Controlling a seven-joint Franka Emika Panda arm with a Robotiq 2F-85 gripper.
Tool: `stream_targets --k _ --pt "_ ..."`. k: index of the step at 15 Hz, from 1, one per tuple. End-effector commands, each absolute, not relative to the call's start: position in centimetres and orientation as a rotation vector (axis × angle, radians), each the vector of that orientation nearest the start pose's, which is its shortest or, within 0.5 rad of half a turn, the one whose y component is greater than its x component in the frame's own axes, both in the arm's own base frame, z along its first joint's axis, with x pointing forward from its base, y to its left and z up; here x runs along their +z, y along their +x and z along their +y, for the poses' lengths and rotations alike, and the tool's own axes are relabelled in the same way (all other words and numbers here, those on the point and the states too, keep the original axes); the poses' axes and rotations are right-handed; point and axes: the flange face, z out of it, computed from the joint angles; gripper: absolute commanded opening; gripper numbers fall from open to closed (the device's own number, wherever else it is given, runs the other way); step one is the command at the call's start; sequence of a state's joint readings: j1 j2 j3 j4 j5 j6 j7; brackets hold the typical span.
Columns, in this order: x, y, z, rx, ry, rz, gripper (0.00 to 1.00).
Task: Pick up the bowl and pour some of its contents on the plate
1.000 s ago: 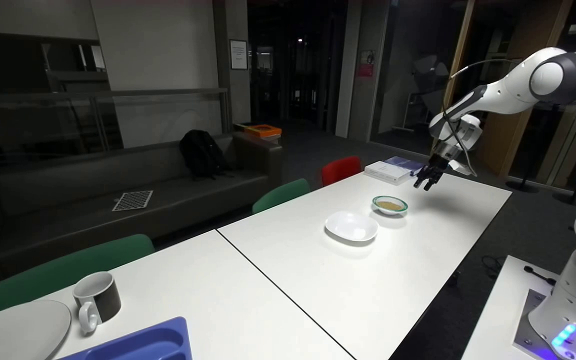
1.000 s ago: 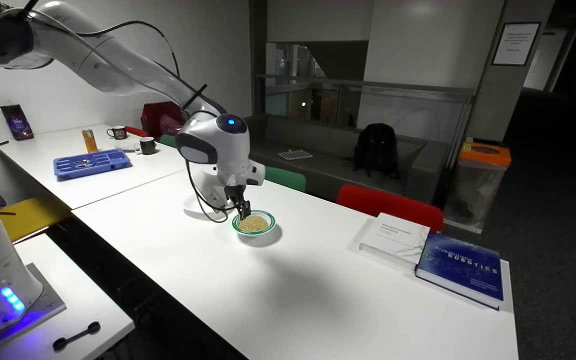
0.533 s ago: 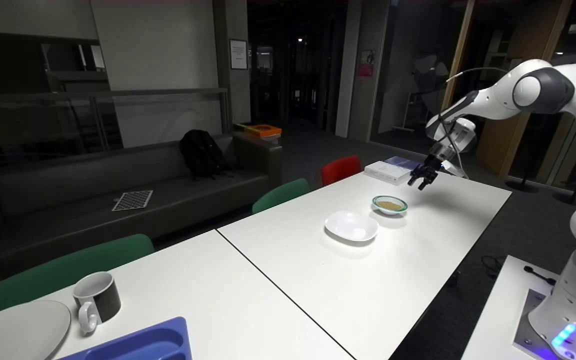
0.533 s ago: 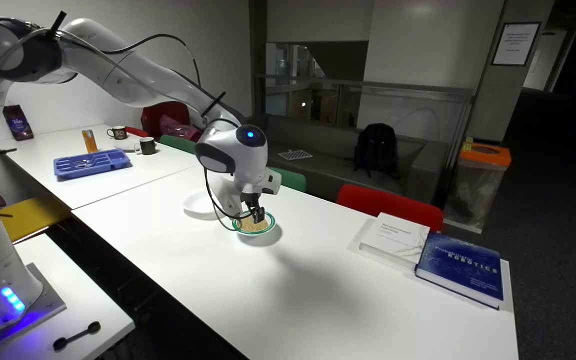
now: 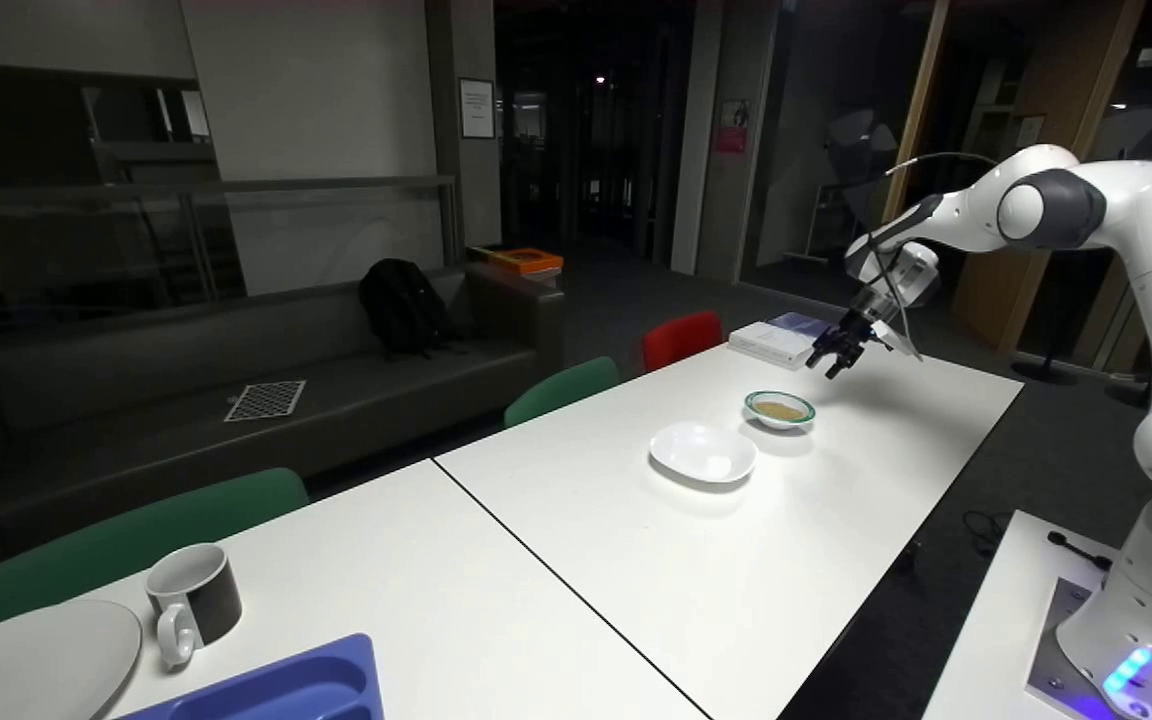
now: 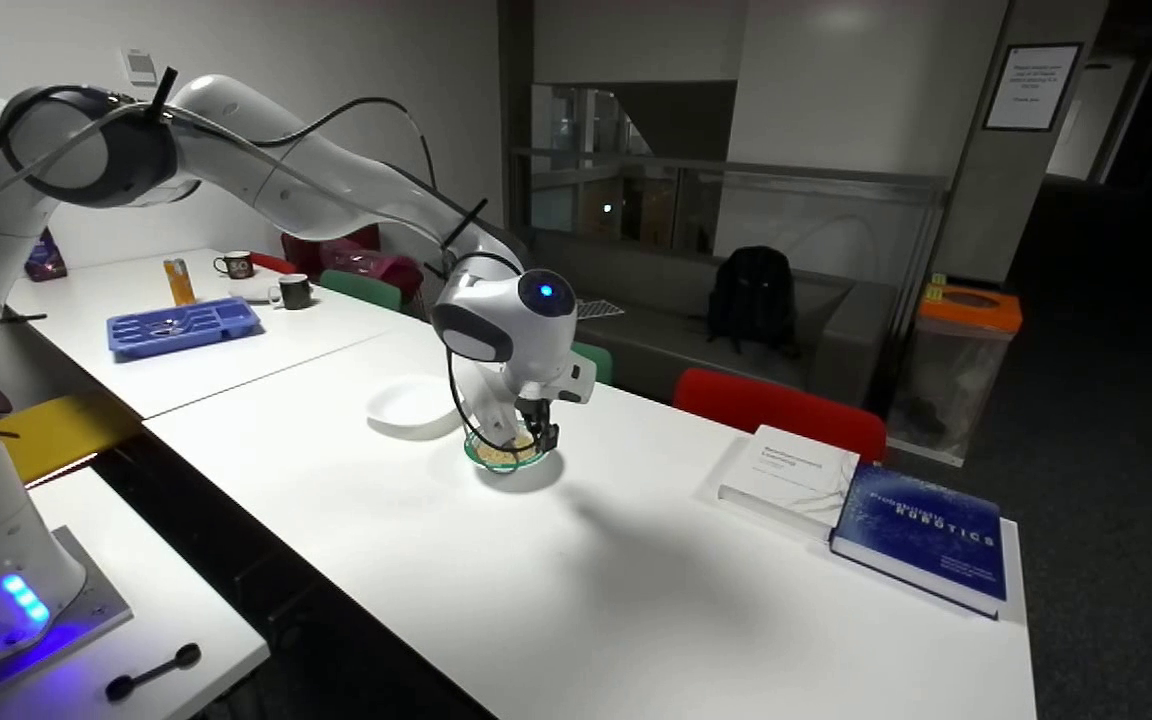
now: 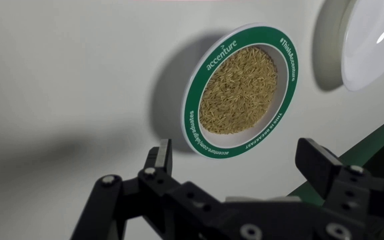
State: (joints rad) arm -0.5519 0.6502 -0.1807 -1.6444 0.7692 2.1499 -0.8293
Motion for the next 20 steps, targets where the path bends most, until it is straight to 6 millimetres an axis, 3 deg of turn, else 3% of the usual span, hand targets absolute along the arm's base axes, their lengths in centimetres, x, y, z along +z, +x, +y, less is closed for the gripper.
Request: stream_targets --k 1,12,20 --pt "22.7 54.8 -43.7 -0.373 -2.591 0.462 1.0" --pt "18.6 57.1 -43.9 -0.315 -2.559 0.419 1.0" --pt "16.6 57.4 -43.6 -0.253 -2.53 0.392 1.0"
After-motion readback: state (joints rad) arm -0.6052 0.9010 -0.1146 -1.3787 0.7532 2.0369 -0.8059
